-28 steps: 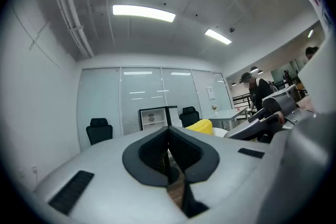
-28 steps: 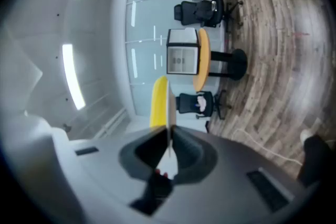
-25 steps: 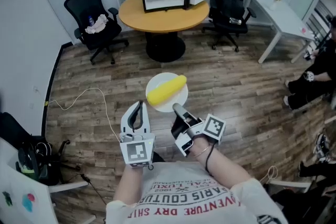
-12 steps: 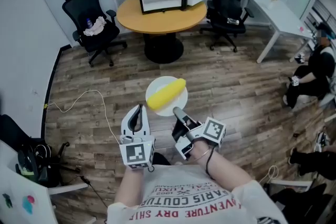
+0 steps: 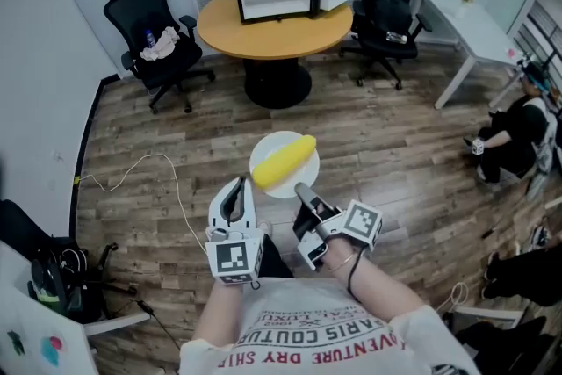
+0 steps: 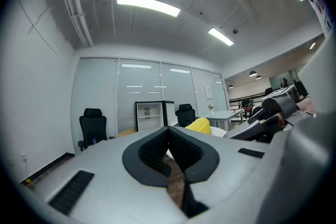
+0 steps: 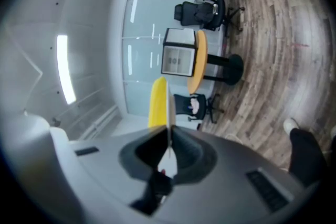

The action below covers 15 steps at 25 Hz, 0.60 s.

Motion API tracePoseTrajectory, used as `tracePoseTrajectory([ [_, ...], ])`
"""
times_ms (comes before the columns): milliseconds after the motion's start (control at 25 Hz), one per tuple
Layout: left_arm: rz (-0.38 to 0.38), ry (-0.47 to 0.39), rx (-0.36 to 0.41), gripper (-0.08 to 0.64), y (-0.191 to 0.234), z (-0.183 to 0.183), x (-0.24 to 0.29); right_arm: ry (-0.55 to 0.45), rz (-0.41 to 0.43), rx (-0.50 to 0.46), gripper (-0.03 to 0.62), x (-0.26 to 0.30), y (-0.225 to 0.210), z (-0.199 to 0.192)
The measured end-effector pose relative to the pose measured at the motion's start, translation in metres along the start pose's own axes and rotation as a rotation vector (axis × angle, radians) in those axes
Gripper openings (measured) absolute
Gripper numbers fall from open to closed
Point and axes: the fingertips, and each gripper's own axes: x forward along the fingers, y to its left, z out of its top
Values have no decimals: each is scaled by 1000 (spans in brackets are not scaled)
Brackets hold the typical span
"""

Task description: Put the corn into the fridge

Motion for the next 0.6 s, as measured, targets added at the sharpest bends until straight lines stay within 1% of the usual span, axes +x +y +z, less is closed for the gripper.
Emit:
tracePoseTrajectory([
  [160, -26, 3, -24, 34, 28, -3, 43, -21, -2, -5, 41, 42, 3, 18],
  [400, -75, 9, -35, 34, 80, -9, 126, -78, -17, -22, 41, 122, 14, 60],
  [600, -94, 13, -19, 34, 141, -3, 193, -125, -20, -16, 41, 203, 27, 91],
])
